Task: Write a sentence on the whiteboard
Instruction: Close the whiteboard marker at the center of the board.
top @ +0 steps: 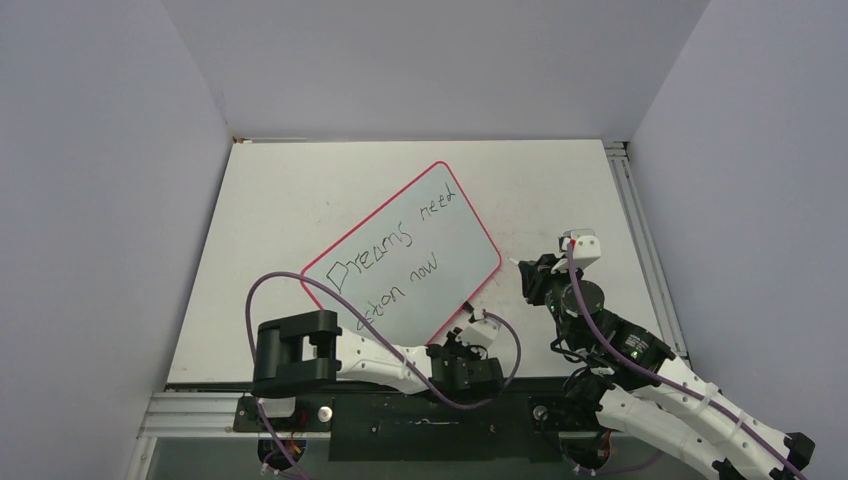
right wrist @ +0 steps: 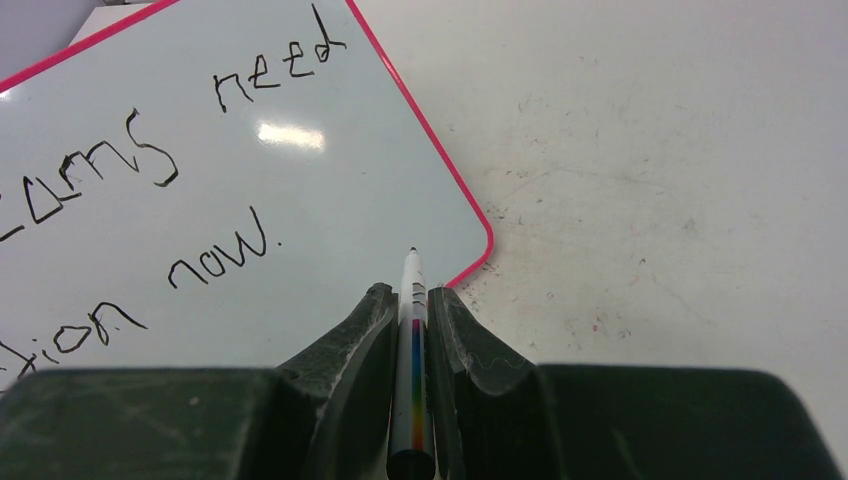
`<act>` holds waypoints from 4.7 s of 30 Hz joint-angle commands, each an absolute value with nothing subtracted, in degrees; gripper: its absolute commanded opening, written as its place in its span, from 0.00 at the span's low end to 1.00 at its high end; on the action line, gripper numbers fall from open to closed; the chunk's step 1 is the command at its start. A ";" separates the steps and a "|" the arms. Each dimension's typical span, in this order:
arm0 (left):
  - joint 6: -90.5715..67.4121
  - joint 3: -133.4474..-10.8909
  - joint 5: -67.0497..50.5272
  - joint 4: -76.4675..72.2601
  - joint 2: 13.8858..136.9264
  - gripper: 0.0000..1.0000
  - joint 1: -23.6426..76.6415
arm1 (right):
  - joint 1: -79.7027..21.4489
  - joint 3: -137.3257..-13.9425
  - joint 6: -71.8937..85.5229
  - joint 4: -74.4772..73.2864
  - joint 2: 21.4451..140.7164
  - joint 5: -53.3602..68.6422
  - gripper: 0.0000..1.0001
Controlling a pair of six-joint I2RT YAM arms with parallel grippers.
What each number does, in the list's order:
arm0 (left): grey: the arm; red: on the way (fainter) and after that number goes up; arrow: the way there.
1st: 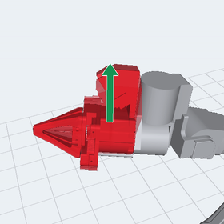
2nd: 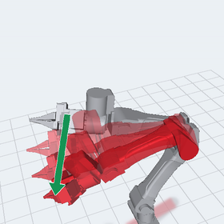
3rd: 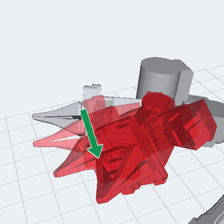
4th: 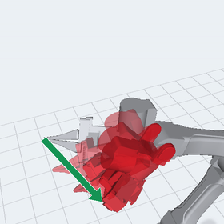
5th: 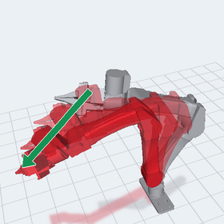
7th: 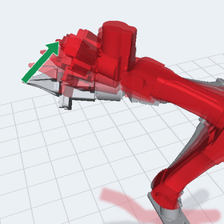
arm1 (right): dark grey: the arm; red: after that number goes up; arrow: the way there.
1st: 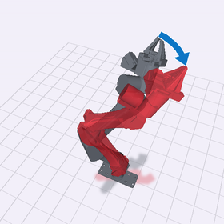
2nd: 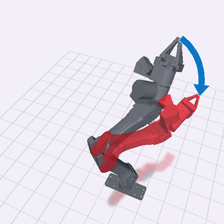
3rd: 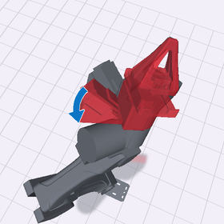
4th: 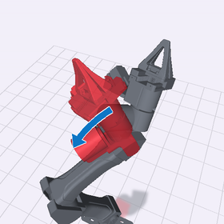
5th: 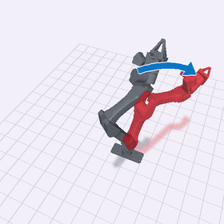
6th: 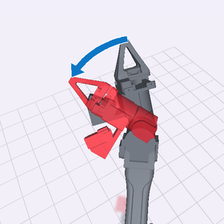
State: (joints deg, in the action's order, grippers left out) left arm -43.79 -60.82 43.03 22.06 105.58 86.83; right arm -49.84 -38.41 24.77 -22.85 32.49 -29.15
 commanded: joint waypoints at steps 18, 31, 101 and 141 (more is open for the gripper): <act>-47.46 -64.88 36.86 23.65 100.91 0.41 80.40 | -49.57 -38.67 25.29 -22.65 30.55 -31.07 0.06; -47.53 -65.16 33.90 21.89 103.10 0.40 78.34 | -49.57 -38.32 25.20 -22.85 29.41 -32.32 0.07; -45.23 -63.09 34.29 19.40 96.80 0.00 76.99 | -49.52 -39.20 26.25 -24.23 25.54 -38.22 0.09; -53.37 -48.98 20.47 -24.63 61.11 0.00 59.70 | -49.62 -33.55 18.81 8.60 24.02 -4.63 0.05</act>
State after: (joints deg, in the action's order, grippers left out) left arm -50.28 -49.36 18.81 -13.65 63.40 60.53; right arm -49.84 -36.36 17.80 -6.26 24.34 -9.80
